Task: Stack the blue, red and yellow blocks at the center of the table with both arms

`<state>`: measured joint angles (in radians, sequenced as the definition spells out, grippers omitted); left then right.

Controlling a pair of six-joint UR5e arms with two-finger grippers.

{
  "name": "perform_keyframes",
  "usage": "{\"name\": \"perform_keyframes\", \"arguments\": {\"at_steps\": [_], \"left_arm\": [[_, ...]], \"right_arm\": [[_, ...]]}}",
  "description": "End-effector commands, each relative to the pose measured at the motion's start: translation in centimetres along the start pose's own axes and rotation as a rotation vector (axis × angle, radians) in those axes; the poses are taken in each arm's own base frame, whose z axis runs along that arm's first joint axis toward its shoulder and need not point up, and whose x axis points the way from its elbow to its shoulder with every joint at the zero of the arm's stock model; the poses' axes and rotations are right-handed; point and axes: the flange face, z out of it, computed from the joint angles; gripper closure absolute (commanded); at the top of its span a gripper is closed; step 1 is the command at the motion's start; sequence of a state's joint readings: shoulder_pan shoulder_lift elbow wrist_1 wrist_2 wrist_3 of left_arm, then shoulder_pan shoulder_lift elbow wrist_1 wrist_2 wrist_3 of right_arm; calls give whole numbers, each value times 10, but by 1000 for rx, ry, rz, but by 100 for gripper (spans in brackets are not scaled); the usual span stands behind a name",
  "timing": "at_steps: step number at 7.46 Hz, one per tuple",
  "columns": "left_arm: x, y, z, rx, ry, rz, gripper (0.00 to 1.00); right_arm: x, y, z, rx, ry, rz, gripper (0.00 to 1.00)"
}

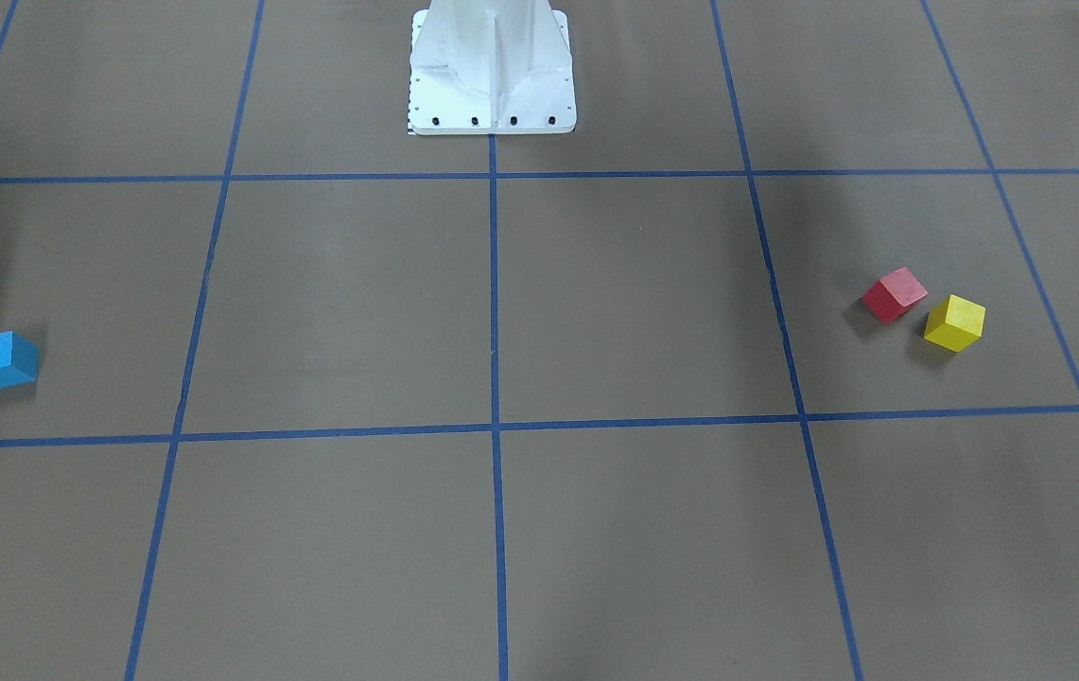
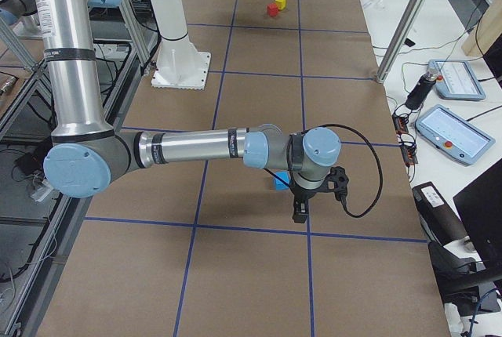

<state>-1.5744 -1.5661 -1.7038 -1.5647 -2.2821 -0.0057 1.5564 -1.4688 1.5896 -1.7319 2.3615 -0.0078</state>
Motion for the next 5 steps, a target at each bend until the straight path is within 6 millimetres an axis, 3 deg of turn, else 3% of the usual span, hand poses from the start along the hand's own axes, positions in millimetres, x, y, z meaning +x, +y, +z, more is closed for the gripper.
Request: {"name": "perform_keyframes", "arguments": {"at_steps": [1,3,5], "left_arm": [[2,-2,-2,3,1,5,0],[3,-4,-3,9,-1,10,0],[10,-11,-7,16,-3,23,0]], "right_arm": [[1,0,1,0,1,-2,1],[2,0,1,-1,1,-4,1],[-28,2,-26,56,-2,-64,1]]}}
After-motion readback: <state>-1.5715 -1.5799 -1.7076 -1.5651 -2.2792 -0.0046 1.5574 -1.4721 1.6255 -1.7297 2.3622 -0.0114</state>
